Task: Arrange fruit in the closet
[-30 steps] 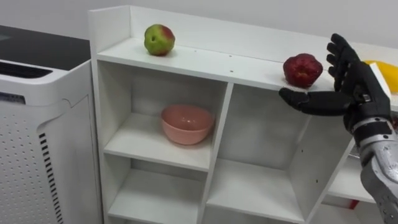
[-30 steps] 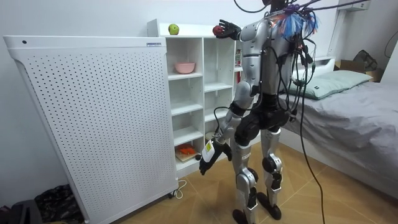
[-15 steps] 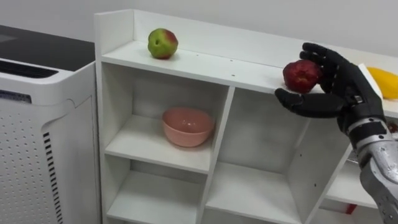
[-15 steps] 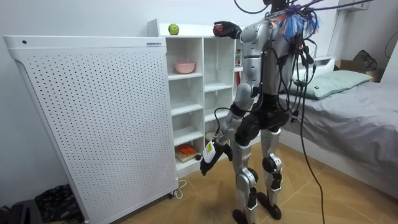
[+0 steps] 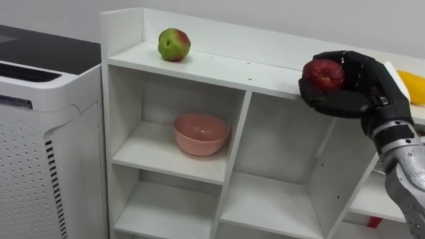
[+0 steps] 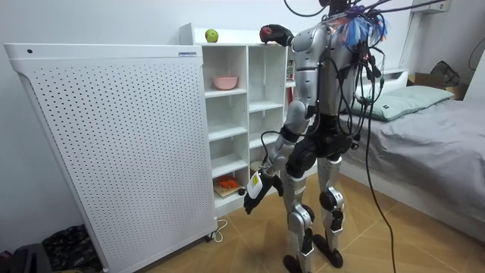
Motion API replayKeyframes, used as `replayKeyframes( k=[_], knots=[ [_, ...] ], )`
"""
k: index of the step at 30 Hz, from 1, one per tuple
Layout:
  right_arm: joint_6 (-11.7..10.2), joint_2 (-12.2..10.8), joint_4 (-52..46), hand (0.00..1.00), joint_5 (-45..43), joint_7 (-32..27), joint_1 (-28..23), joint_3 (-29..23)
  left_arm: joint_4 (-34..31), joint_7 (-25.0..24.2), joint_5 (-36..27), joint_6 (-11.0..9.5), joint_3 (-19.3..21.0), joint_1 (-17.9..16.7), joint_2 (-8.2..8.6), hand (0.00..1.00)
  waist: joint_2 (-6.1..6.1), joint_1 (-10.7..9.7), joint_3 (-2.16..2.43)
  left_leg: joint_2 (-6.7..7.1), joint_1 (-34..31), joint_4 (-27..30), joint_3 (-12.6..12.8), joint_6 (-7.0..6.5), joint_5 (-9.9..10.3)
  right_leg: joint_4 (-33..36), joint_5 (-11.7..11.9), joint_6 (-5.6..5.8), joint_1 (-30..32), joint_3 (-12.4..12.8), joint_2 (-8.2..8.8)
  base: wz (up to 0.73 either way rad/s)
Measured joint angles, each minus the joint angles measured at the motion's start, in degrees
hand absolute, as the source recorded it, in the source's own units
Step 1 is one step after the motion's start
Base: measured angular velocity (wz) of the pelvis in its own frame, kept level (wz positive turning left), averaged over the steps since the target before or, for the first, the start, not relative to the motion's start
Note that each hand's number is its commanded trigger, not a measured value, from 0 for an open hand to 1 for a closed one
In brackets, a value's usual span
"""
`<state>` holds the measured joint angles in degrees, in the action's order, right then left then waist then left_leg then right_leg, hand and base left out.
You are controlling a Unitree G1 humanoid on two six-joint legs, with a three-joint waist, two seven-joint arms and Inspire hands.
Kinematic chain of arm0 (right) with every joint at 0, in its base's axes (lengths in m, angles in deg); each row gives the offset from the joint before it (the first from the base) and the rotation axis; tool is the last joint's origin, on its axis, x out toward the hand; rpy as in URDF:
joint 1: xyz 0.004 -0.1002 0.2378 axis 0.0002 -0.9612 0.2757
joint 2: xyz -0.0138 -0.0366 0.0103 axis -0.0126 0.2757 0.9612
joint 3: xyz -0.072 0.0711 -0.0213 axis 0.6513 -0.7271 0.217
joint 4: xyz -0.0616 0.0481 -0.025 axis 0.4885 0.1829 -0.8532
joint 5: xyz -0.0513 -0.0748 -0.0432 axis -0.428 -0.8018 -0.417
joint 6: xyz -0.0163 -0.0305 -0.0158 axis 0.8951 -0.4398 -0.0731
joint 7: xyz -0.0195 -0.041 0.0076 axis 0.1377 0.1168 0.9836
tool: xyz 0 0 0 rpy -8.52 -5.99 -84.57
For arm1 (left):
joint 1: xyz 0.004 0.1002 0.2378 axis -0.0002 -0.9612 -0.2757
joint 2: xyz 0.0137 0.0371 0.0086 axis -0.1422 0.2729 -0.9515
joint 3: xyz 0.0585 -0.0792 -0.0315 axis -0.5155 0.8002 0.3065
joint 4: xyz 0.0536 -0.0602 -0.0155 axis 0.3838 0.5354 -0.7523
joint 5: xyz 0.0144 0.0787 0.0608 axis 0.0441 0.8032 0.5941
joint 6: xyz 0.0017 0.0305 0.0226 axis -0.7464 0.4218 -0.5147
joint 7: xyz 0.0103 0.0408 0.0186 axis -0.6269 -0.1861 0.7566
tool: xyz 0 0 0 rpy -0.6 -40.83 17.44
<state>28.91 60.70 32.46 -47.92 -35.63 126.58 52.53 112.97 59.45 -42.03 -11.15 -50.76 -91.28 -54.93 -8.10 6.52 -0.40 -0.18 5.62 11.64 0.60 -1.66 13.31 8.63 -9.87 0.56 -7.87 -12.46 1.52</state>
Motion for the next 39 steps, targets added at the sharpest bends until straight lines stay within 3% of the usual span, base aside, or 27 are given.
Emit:
replayKeyframes(
  k=[8, 11, 16, 20, 22, 25, 29, 33, 35, 38, 39],
  knots=[
    [0.0, 0.0, -3.7, 1.00, 1.7, 0.7, 0.0, 2.7, 0.0, 0.1, 0.6, 0.0, -0.1, 0.0, 0.02, 0.00, 0.30, 0.2, -0.12, -0.03, -0.8, 0.0, 0.6, 0.00, 0.0, 0.0, 0.0, 0.00, 1.0, 1.3, -0.12, -0.04],
    [0.0, 0.0, -5.4, 1.00, 1.8, 0.8, 0.0, 4.6, 0.0, 0.3, 0.6, 0.0, -1.1, 0.1, 0.07, 0.00, 0.99, 0.3, -0.20, -0.04, -0.2, 0.0, 1.2, 0.00, 0.0, 0.0, 0.0, 0.00, 0.9, 1.7, -0.11, -0.03],
    [0.7, -0.1, -16.9, 1.00, 1.9, 1.9, -3.2, 6.1, 0.1, 1.1, 0.6, 0.0, -1.0, 0.2, 0.28, 0.00, 2.03, 0.3, 0.27, -0.06, -0.3, -0.1, 1.4, 0.00, 0.0, 0.0, 0.0, 0.00, 1.2, 2.3, -0.09, -0.01],
    [0.7, -0.4, -21.0, 1.00, 1.8, 2.8, -3.2, 6.2, 0.7, 1.3, 0.6, -0.1, -1.1, 0.6, 0.28, 0.00, 2.57, 0.4, 0.34, -0.07, 0.4, -0.1, 1.3, -0.01, 0.0, 0.0, 0.0, 0.00, 0.5, 3.0, -0.14, -0.02],
    [0.7, -1.6, -22.6, 1.00, 1.6, 3.3, -3.6, 6.3, 1.4, 1.3, 0.6, 0.0, -1.1, 0.5, 0.53, 0.00, 2.94, 0.5, 0.10, -0.13, 0.9, -0.2, 1.7, 0.00, 0.0, 0.0, 0.0, 0.00, 0.3, 3.0, -0.17, -0.09],
    [0.7, -4.1, -26.2, 1.00, 2.7, 5.7, -6.9, 6.7, 1.7, 1.3, -0.1, 0.2, -2.1, 0.5, 0.87, 0.00, 2.96, 0.2, 0.11, -0.18, 0.3, 0.0, 1.8, 0.00, 0.0, 0.1, 0.0, -0.05, 0.4, 2.8, -0.14, -0.02],
    [1.8, -5.6, -25.6, 1.00, 4.9, 6.6, -10.0, 8.5, 1.2, 1.3, -0.1, 0.3, -3.6, 0.6, 0.89, 0.00, 3.36, 0.3, 0.19, -0.25, -0.1, 0.0, 2.2, 0.00, 0.0, 0.1, 0.2, -0.24, 0.7, 2.8, -0.10, 0.01],
    [1.9, -7.5, -22.0, 1.00, 5.7, 6.9, -14.6, 9.7, 1.6, 1.4, -0.1, 0.3, -4.6, 0.5, 0.86, 0.00, 4.44, 0.5, 0.56, -0.16, 0.1, 0.1, 2.2, -0.06, 0.0, 0.1, 0.2, -0.24, 0.6, 3.0, -0.09, 0.00],
    [2.1, -8.0, -19.4, 1.00, 6.2, 6.9, -16.4, 10.3, 1.9, 1.8, -0.2, 0.4, -5.6, 0.5, 0.86, 0.00, 4.91, 0.4, 0.36, -0.14, 0.0, 0.1, 2.2, -0.07, 0.0, 0.1, 0.2, -0.24, 0.8, 3.0, -0.05, -0.02],
    [3.1, -9.6, -16.1, 1.00, 6.8, 6.6, -18.8, 10.7, 2.1, 2.6, -1.2, 0.4, -7.2, 0.8, 0.90, 0.00, 5.18, 0.2, 0.51, -0.20, -1.8, 0.3, 2.2, -0.11, -0.1, 0.6, 0.2, -0.26, 2.5, 2.7, 0.13, 0.00],
    [3.0, -10.5, -13.2, 1.00, 8.7, 6.9, -18.8, 10.9, 2.8, 2.7, -1.3, 0.4, -7.8, 1.2, 1.07, 0.00, 5.88, 0.4, 0.08, -0.23, -2.3, 0.8, 2.3, -0.11, -0.1, 0.9, 0.2, -0.26, 3.1, 2.6, 0.35, 0.00]
  ],
)
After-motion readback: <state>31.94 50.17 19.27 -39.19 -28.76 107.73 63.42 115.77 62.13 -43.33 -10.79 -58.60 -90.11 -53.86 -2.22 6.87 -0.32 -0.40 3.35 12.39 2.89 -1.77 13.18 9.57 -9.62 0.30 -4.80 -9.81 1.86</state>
